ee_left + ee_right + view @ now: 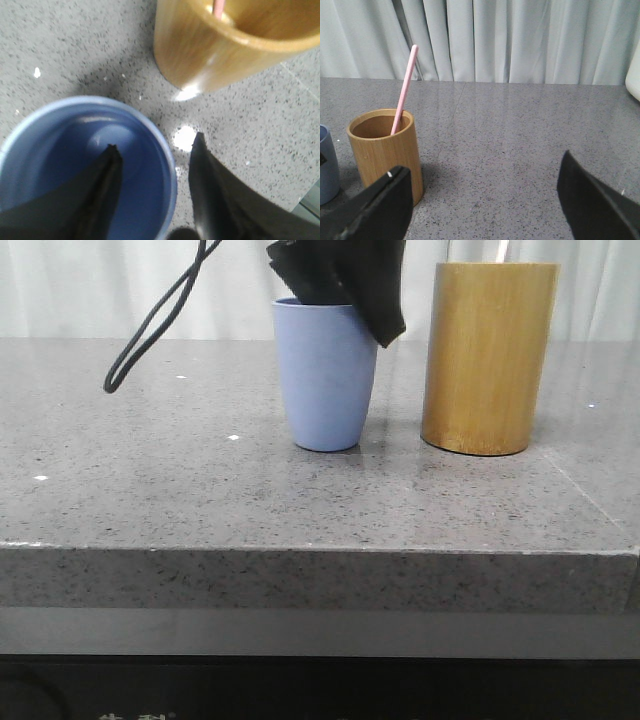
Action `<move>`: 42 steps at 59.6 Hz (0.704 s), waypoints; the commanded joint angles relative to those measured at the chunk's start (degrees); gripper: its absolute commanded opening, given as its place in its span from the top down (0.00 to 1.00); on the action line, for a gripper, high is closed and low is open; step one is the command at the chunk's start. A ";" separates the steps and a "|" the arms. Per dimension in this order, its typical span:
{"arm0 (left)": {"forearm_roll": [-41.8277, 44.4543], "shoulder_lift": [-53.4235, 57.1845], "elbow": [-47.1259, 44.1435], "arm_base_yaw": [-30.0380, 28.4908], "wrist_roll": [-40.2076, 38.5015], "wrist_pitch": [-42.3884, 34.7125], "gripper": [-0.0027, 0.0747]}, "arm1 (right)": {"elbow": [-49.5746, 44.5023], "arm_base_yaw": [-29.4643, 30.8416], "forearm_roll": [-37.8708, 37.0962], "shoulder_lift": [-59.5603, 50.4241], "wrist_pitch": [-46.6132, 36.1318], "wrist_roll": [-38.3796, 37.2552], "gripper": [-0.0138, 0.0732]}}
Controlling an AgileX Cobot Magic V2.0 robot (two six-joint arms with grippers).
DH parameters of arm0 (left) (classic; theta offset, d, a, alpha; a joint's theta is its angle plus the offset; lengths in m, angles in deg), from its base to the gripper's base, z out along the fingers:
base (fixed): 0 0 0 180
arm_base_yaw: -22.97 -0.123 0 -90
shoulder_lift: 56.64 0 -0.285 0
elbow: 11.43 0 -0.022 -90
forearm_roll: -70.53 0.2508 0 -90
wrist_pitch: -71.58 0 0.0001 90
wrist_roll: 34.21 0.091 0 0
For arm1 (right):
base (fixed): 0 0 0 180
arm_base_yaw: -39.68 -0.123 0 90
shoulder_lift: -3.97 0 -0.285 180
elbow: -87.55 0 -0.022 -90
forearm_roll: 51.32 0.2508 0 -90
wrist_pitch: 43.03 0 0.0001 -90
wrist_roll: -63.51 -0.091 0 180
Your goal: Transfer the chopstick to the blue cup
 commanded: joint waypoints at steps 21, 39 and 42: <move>1.61 12.35 7.05 0.06 -1.45 0.84 0.49 | 1.78 0.22 0.31 0.99 -4.47 0.18 0.15; 4.28 18.85 2.68 -5.54 -3.19 0.84 0.99 | 1.78 0.22 0.31 0.99 -4.47 0.18 0.15; 4.28 20.45 0.76 -7.10 -3.29 0.84 0.99 | 1.78 0.22 0.31 0.99 -4.47 0.18 0.15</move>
